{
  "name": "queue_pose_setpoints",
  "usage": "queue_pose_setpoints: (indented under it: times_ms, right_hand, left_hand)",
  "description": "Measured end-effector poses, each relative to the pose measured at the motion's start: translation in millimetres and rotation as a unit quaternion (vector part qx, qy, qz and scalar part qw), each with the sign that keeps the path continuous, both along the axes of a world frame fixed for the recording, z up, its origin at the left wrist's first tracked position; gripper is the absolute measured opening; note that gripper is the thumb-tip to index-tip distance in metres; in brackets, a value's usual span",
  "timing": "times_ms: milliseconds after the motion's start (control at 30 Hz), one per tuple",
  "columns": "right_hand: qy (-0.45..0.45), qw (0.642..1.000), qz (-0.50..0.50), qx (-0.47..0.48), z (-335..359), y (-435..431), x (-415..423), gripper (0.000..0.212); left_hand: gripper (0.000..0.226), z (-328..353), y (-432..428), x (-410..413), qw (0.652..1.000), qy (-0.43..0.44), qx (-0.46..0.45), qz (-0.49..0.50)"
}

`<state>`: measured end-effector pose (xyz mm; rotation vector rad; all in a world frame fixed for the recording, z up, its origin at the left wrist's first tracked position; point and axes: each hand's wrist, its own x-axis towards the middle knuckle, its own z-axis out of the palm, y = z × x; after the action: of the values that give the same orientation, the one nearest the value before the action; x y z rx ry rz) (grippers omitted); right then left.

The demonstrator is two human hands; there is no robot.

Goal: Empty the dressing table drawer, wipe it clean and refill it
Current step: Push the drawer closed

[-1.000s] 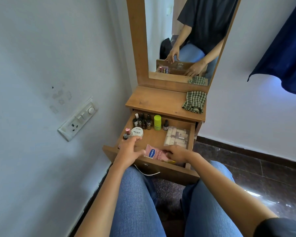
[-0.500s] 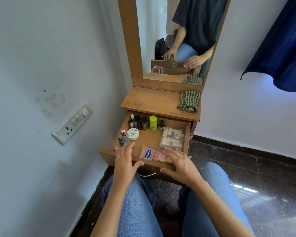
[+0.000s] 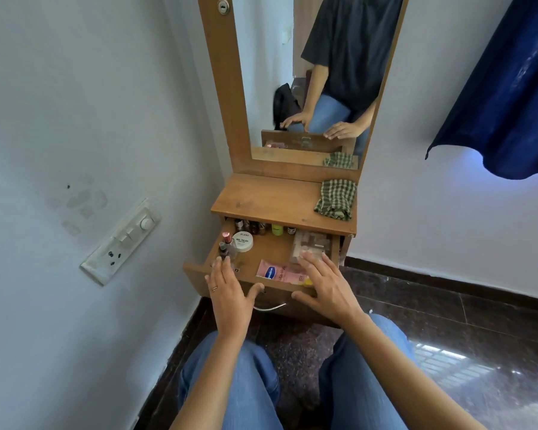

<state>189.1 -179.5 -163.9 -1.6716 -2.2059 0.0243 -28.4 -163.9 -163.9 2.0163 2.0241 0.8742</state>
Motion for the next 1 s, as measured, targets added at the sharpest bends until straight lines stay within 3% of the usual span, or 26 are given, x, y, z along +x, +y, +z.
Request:
queue_pose_setpoints:
  times_ms: [167, 367, 633, 800, 1000]
  right_hand:
    - [-0.014, 0.998, -0.060, 0.023, -1, 24, 5, 0.075]
    - [-0.004, 0.989, -0.138, 0.054, -3, 52, 8, 0.082]
    - [-0.032, 0.981, -0.175, 0.080, -2, 89, 14, 0.088]
    - [-0.059, 0.978, -0.191, 0.066, 4, 110, 16, 0.093]
    - [-0.099, 0.970, -0.211, 0.076, 4, 128, 19, 0.078]
  left_hand:
    - [0.096, -1, 31, 15, 1.000, -0.017, -0.021, 0.009]
    - [0.104, 4, 74, 31, 0.999, 0.024, -0.027, -0.005]
    - [0.097, 13, 126, 46, 0.982, 0.170, 0.012, -0.080]
    - [0.093, 20, 148, 61, 0.941, 0.302, 0.060, -0.144]
    - [0.071, 23, 164, 73, 0.923, 0.331, 0.109, -0.165]
